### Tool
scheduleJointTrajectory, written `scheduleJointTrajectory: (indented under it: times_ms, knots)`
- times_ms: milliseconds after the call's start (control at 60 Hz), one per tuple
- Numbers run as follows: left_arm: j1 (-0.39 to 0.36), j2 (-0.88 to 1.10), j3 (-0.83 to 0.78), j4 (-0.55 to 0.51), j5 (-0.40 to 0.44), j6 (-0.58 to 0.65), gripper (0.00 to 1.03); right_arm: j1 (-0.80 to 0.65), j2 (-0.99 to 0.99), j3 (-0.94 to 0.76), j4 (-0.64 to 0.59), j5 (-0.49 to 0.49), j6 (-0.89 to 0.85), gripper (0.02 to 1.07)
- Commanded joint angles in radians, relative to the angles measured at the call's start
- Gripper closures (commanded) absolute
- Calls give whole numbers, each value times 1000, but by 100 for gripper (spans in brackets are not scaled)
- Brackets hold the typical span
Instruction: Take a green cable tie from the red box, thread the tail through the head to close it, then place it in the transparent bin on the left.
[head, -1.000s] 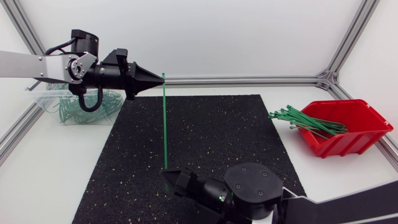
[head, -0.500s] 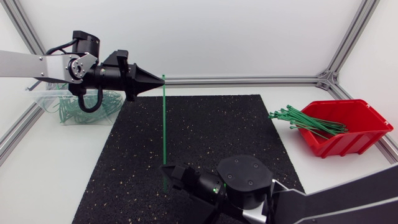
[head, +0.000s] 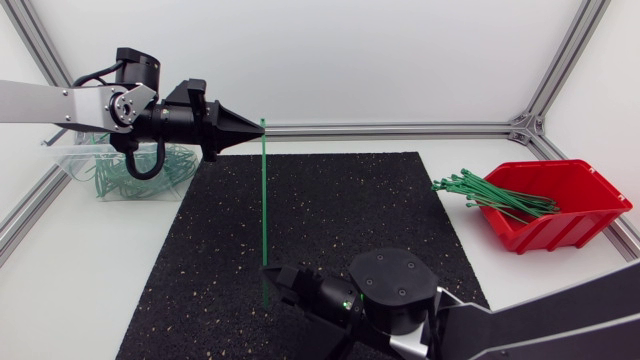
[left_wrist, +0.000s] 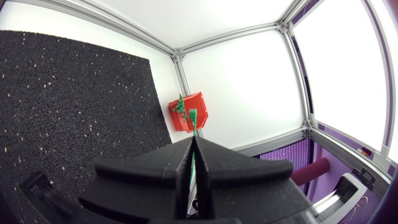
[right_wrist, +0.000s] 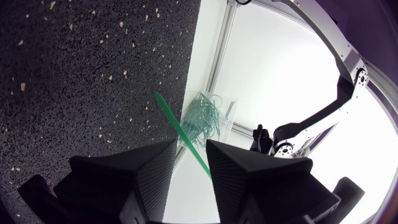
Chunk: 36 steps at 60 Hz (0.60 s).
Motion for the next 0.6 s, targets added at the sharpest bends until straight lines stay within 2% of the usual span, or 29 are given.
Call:
scheduleJointTrajectory:
  times_ms: [0,83,583]
  knots:
    - [3,20,27,-20,0,33,100,-3,17,12,15,-10,-19,74]
    - [1,20,27,-40,0,50,100,-3,25,17,15,-10,-19,78]
    - [-3,16,27,-73,-17,82,100,-2,45,43,15,-10,-19,78]
